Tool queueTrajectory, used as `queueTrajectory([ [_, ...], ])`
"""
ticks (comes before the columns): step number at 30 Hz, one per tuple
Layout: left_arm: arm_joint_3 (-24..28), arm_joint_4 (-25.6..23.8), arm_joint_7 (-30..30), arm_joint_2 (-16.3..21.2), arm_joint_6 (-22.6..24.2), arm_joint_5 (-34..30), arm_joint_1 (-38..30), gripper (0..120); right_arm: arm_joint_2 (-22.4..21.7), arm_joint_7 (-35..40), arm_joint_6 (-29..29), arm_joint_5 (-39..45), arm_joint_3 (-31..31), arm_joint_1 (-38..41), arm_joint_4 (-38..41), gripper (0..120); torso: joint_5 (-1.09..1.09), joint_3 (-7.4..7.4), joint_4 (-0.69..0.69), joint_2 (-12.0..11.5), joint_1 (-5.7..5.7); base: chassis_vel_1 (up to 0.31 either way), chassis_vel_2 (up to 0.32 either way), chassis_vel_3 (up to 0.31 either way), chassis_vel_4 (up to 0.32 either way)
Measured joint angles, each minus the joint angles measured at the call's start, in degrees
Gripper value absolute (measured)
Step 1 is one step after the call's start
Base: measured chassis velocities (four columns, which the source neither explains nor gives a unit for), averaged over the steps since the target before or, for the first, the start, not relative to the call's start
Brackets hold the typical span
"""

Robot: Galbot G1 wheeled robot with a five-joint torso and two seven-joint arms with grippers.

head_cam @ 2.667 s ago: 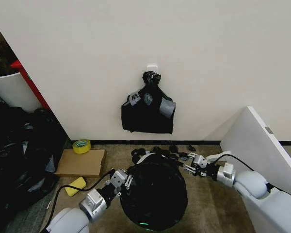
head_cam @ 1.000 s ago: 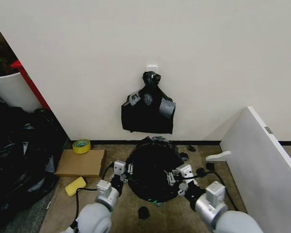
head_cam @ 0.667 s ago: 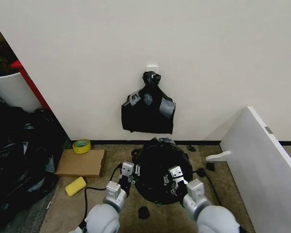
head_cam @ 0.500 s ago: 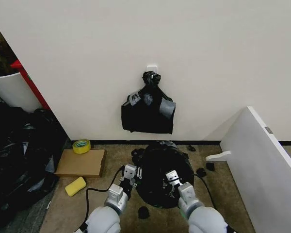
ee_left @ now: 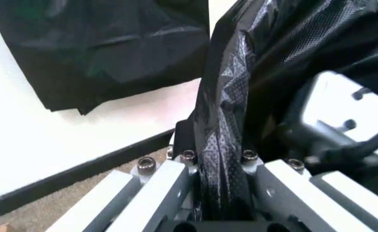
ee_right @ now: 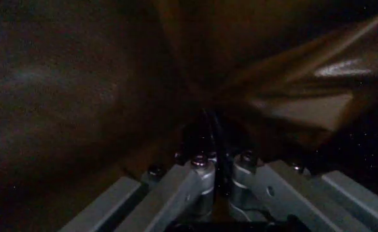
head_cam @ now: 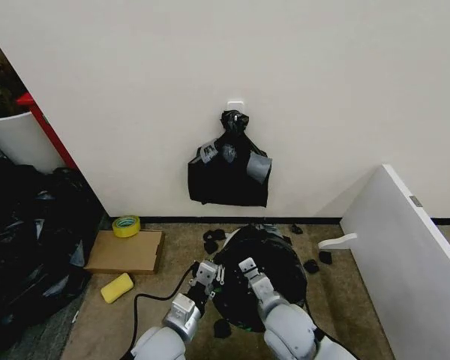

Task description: Place the garbage bag over the trash bin.

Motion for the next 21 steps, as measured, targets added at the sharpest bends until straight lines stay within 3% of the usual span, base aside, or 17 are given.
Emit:
queueTrajectory([
  [13, -0.3, -0.9, 0.2, -0.2, -0.5, 0.8, 1.9, 1, 2.4, 3.1, 0.5, -2.0, -2.5, 4.5, -5.5, 0, 0.01, 0.00, 0.00, 0.0, 0.00, 0.000, 0.000, 0.000, 0.000],
  [21, -0.6, -1.2, 0.2, 0.0, -0.7, 1.1, 2.4, 1, 0.8, 3.5, -0.8, -2.9, -3.3, 4.4, -6.1, 0, 0.00, 0.00, -0.02, 0.0, 0.00, 0.000, 0.000, 0.000, 0.000],
])
